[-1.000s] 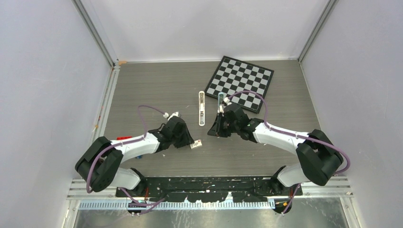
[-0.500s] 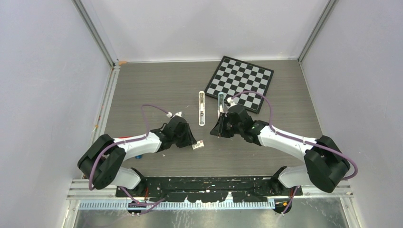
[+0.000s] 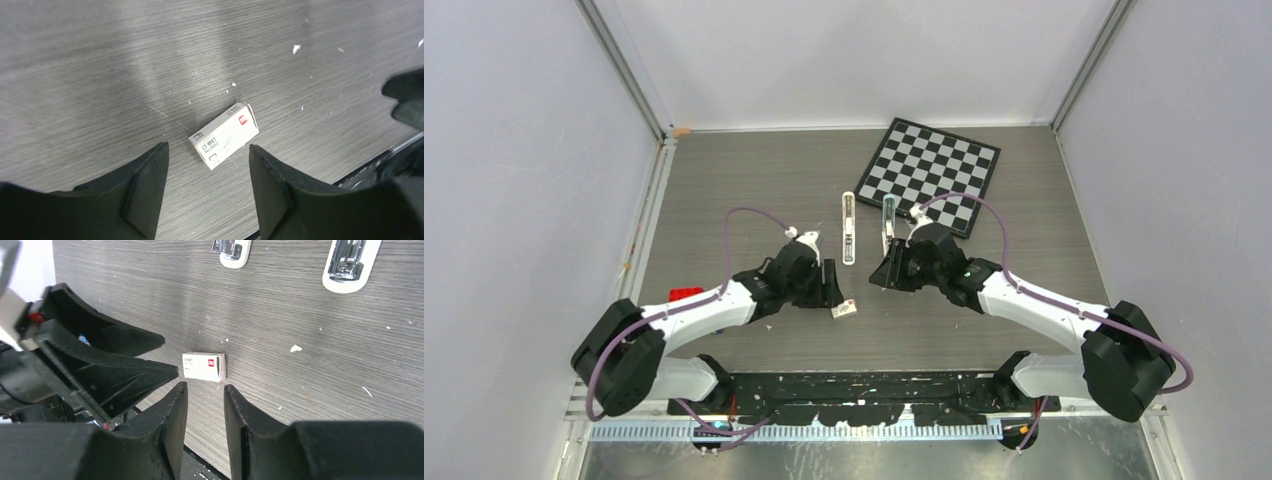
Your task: Load the staples into the stapler
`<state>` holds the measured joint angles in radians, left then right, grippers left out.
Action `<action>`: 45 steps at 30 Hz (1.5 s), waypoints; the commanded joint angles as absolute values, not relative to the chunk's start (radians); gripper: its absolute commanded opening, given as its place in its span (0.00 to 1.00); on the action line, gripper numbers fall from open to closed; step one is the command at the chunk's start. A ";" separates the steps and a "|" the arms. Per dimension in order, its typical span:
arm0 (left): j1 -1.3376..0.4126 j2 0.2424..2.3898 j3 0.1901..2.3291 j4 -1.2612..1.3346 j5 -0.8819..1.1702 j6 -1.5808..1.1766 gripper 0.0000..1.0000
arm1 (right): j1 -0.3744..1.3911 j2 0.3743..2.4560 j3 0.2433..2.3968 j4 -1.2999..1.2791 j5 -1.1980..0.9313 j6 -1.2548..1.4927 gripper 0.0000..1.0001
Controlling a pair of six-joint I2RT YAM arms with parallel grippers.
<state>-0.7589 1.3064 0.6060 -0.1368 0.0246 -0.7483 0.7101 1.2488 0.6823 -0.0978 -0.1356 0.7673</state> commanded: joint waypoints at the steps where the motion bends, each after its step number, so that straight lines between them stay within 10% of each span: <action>1: -0.761 1.233 0.668 -0.167 0.015 -0.493 0.64 | 0.662 1.206 0.647 -0.040 -0.164 0.818 0.41; 13: -0.769 1.359 0.742 -0.161 0.169 -0.284 0.70 | 0.600 1.162 0.608 -0.042 -0.180 0.824 0.53; 26: -0.874 1.494 0.778 -0.128 0.167 -0.061 0.64 | 0.526 1.092 0.613 -0.141 -0.155 0.770 0.99; 45: -0.920 1.531 0.796 -0.199 0.115 -0.041 0.47 | 0.455 0.994 0.563 -0.198 -0.155 0.765 1.00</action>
<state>-0.9115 1.5520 0.7845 -0.1783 0.1238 -0.0460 0.4679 1.0187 0.5568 -0.1993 -0.1577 0.7696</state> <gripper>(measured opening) 0.500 0.995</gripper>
